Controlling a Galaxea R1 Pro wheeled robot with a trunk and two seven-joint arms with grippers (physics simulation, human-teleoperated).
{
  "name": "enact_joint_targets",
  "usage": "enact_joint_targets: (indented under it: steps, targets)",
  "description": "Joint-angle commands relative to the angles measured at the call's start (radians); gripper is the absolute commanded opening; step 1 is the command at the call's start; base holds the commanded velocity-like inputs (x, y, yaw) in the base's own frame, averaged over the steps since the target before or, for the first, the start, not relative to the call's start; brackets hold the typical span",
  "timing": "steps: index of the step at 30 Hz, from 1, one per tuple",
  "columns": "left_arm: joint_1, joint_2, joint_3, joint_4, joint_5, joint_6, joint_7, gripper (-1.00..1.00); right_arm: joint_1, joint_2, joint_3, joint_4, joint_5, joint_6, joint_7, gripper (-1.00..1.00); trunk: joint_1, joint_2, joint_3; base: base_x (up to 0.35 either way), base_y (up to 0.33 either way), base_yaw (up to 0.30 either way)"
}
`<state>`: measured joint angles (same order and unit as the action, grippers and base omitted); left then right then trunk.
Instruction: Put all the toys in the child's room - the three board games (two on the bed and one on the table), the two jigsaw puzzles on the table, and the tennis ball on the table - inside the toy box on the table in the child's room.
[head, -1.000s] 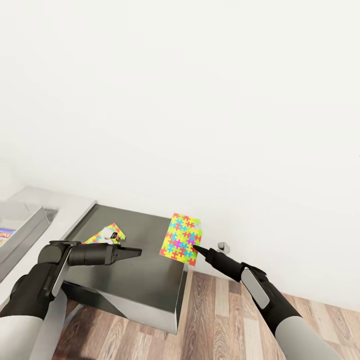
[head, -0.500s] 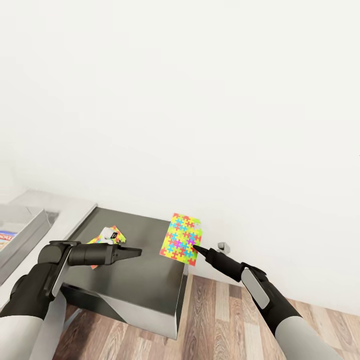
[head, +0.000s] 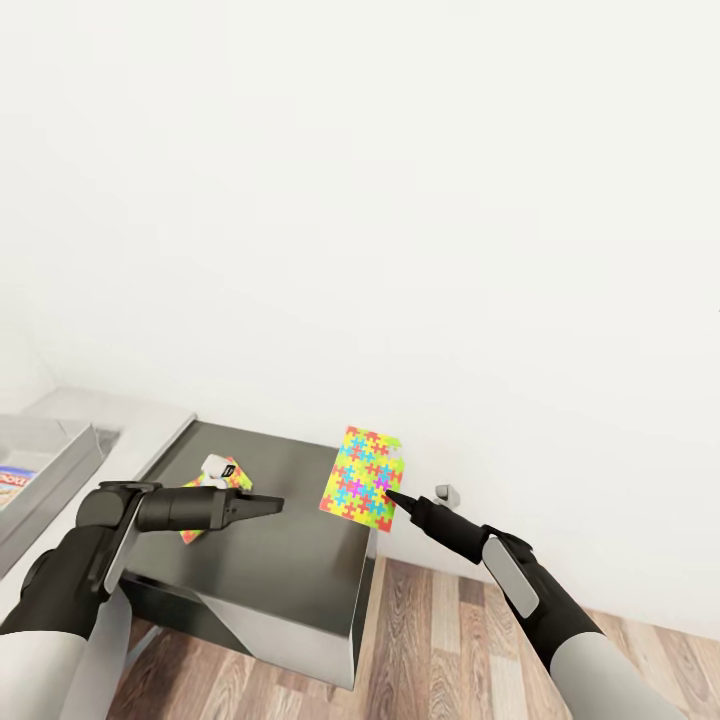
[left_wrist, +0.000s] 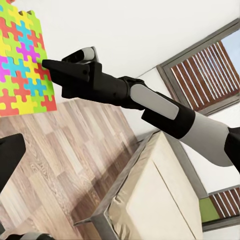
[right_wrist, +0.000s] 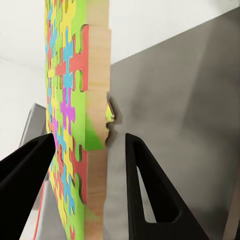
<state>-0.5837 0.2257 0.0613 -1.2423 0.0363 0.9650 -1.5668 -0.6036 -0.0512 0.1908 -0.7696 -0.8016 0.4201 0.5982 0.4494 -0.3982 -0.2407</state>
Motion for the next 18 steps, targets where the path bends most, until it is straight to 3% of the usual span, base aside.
enact_joint_targets:
  steps: [1,18]
  targets:
    - [-0.001,0.0,0.0,0.0,-0.001,0.011,-0.004,1.0,-0.001,-0.001,0.002,0.0,-0.01,0.006,-0.002,-1.0,0.001,-0.002,0.0,0.0,0.0,0.0]
    - [-0.001,-0.003,-0.001,0.0,-0.002,0.011,-0.004,1.0,-0.001,-0.001,0.003,0.0,-0.01,0.006,-0.004,-1.0,0.001,-0.002,0.028,0.0,0.0,0.0]
